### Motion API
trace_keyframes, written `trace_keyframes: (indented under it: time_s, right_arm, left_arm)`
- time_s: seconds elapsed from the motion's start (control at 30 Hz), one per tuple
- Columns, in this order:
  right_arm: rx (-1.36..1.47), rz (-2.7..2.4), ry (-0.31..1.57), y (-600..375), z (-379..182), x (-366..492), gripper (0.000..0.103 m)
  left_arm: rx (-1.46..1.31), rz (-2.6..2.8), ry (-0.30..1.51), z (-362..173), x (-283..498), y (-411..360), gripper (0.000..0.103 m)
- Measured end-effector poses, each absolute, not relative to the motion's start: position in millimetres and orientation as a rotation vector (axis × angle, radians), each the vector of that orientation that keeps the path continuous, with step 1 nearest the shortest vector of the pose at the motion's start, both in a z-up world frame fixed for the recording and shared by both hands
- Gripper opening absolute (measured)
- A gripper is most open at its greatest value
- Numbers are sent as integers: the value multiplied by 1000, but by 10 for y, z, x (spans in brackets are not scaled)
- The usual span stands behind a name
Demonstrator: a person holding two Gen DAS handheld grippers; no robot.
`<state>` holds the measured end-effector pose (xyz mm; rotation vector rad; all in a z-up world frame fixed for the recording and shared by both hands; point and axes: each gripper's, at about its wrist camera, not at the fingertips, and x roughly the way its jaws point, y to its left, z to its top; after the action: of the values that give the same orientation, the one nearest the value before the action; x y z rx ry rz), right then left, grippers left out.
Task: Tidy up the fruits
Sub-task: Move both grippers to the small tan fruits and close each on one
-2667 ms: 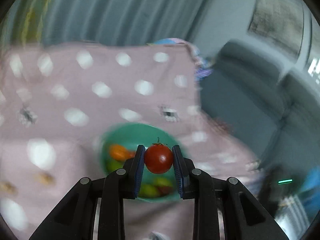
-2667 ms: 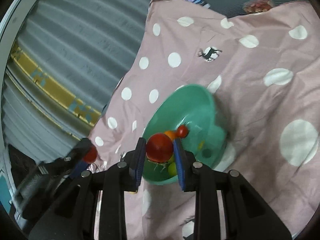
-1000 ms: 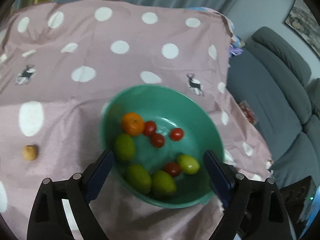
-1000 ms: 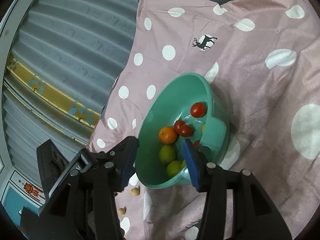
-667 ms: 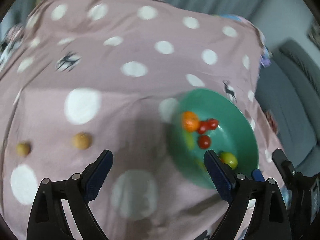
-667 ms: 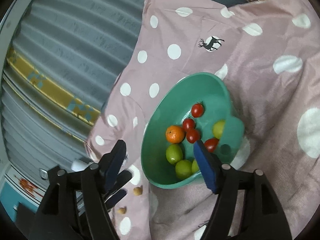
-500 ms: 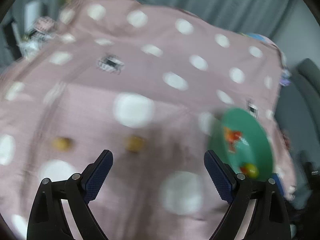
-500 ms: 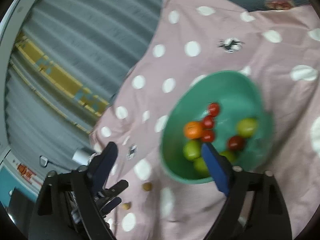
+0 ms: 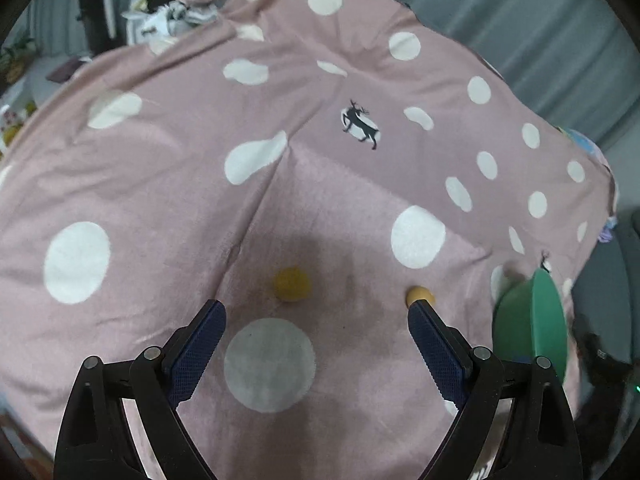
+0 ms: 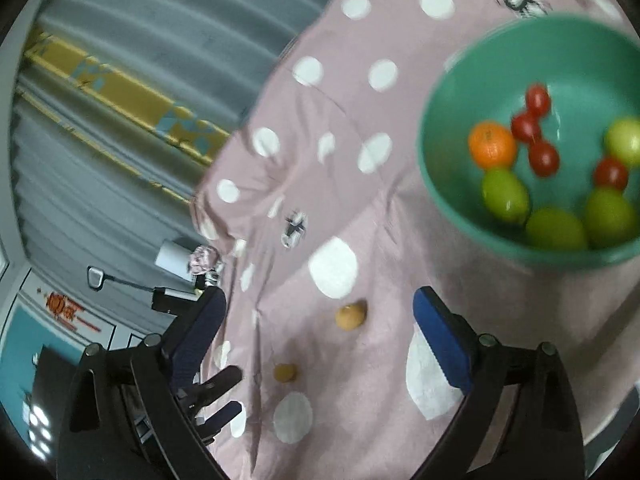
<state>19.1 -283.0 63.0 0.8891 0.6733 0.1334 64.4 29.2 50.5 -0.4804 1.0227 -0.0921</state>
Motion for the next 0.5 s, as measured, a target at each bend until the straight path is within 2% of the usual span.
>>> trace_keyframes:
  time_s: [0.33, 0.5]
  right_arm:
    - [778, 167, 806, -2334, 465, 598, 96]
    - [776, 186, 887, -2155, 270, 732, 96]
  left_arm:
    - [-353, -139, 1158, 323, 852, 138, 92]
    - [-454, -86, 1292, 49, 921, 257, 92]
